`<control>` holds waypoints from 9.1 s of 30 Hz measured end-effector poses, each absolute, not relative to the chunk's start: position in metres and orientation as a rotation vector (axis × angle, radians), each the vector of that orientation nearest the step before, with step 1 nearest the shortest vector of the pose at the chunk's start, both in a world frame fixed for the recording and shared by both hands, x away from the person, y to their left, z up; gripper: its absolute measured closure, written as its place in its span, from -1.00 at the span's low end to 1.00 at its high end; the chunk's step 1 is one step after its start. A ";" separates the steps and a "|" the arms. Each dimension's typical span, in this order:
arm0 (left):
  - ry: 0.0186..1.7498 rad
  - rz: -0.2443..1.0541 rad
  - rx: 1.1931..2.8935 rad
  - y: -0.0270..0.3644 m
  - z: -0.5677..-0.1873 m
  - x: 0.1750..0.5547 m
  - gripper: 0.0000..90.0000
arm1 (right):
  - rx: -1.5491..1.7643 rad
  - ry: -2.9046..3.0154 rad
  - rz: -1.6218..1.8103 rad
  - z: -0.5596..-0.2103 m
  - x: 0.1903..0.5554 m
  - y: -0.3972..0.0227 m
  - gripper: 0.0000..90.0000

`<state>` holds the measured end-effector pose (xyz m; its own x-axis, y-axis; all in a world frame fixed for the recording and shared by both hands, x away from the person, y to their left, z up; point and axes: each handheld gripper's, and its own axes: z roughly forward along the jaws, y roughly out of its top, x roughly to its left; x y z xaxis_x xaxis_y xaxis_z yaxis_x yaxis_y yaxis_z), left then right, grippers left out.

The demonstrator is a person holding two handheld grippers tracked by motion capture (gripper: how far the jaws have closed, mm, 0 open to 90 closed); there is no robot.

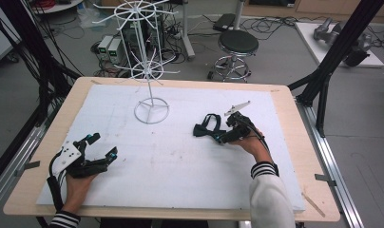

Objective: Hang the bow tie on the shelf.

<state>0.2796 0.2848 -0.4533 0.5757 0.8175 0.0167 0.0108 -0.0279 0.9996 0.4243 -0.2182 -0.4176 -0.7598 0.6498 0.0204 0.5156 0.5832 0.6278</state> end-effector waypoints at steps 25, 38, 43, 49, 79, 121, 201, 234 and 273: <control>0.748 0.752 1.470 0.285 -0.453 0.280 -0.68 | 0.978 2.713 0.853 -0.425 0.426 -0.212 0.39; 0.747 0.753 1.469 0.285 -0.453 0.279 -0.68 | 0.918 2.740 0.850 -0.422 0.422 -0.207 0.78; 0.747 0.753 1.468 0.285 -0.453 0.279 -0.68 | 0.918 2.728 0.895 -0.420 0.422 -0.206 0.83; 0.746 0.754 1.468 0.285 -0.453 0.279 -0.68 | 0.896 2.702 0.938 -0.417 0.420 -0.204 0.84; 0.744 0.757 1.468 0.285 -0.453 0.279 -0.68 | 0.925 2.384 1.447 -0.390 0.414 -0.212 0.83; 0.745 0.755 1.468 0.285 -0.453 0.279 -0.68 | 0.942 1.946 1.647 -0.347 0.410 -0.199 0.81; 0.741 0.749 1.462 0.285 -0.454 0.279 -0.68 | 0.850 1.970 1.602 -0.298 0.443 -0.111 0.79; 0.738 0.755 1.463 0.286 -0.454 0.279 -0.68 | 0.854 2.097 1.516 -0.315 0.446 -0.100 0.64; 0.749 0.756 1.470 0.285 -0.453 0.279 -0.68 | 0.864 2.006 1.534 -0.320 0.370 -0.190 -0.75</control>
